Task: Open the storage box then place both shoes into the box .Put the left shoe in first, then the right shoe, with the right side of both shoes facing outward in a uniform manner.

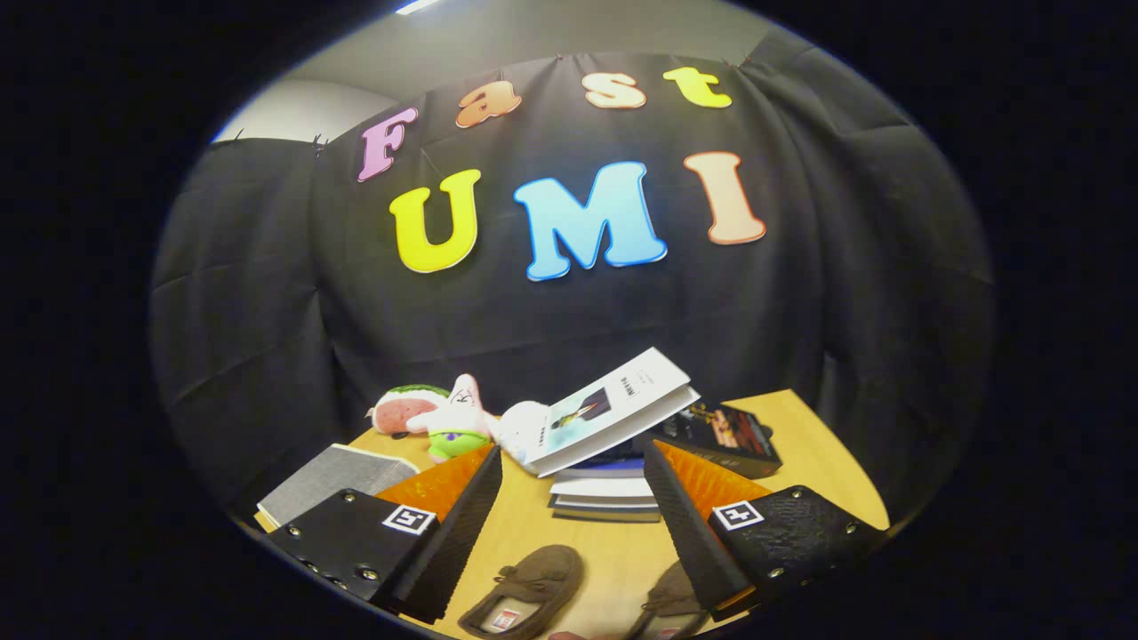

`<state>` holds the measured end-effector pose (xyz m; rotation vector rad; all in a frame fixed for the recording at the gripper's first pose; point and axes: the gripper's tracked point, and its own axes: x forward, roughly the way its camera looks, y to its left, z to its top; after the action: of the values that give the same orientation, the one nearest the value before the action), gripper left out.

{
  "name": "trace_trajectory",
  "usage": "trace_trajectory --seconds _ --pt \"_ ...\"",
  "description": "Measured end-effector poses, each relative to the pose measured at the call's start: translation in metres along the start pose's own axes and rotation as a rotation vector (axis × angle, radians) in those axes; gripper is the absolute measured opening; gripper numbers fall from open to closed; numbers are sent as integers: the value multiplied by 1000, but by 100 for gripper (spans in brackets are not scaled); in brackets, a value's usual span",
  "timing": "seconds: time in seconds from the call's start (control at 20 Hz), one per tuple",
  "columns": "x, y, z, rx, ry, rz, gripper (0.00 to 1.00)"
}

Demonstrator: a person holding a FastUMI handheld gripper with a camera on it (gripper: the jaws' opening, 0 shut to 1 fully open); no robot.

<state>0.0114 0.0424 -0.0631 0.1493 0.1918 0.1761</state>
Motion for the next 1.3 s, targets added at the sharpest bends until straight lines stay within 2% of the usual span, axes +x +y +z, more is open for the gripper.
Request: trace_trajectory --seconds 0.2,0.55,0.8,1.05,1.3 --pt "12 31 -33 49 105 132 98" --pt "17 112 -94 185 355 490 97" --pt "22 149 -115 353 493 674 97" --pt "32 165 -149 505 646 754 97" --pt "33 186 -168 532 729 827 97"
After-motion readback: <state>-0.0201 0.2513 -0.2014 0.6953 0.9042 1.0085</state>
